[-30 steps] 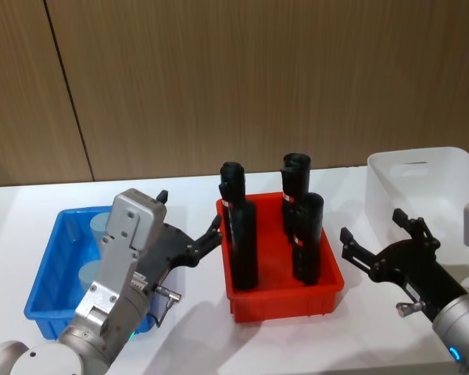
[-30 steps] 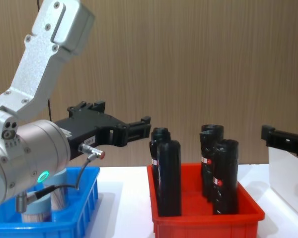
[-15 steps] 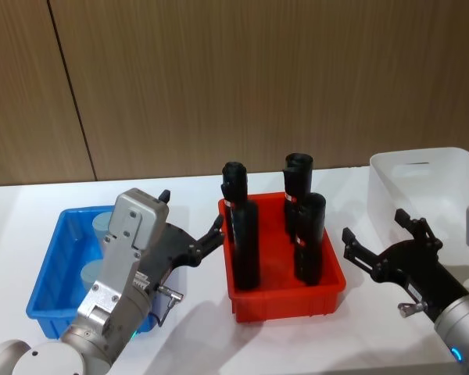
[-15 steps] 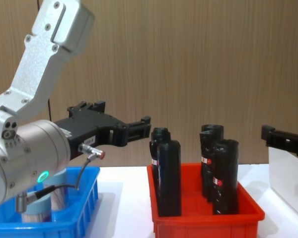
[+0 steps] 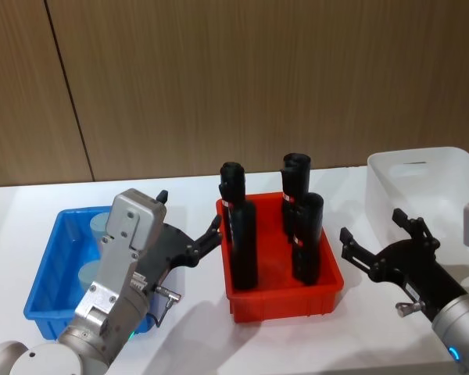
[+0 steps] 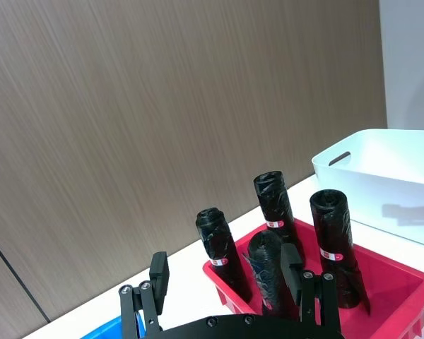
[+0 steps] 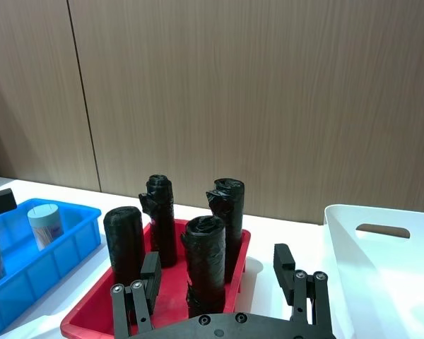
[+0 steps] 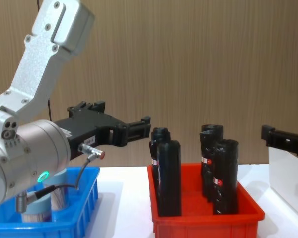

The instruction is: Pick the cotton swabs from the blue box and place them into the white box.

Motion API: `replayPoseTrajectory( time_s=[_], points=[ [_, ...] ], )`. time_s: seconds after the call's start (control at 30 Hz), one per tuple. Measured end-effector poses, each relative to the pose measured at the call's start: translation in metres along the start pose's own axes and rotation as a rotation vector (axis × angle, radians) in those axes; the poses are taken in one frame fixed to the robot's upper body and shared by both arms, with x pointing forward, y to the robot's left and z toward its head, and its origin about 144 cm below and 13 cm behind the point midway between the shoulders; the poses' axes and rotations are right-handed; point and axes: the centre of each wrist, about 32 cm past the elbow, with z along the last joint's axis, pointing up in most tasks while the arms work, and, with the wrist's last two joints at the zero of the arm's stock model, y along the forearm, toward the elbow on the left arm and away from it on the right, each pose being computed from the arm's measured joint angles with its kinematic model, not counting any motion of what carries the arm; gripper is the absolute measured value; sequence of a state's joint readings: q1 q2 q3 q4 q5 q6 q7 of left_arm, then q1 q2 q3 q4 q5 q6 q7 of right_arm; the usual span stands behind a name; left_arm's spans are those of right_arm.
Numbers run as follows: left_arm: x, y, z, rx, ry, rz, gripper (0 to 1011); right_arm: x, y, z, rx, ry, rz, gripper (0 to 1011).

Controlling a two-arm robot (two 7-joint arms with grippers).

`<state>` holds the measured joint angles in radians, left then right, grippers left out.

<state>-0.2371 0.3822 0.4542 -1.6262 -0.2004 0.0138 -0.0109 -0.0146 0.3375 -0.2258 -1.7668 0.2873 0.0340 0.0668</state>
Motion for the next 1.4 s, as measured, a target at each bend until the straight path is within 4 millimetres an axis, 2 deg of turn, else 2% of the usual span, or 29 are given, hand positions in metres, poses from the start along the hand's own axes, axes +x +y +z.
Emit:
replayPoseTrajectory(
  time_s=[1.4],
  points=[
    [0.0002,0.0,0.0,0.0,0.0,0.0,1003,0.0,0.0,0.0,0.0,0.0,0.0,1001]
  ],
)
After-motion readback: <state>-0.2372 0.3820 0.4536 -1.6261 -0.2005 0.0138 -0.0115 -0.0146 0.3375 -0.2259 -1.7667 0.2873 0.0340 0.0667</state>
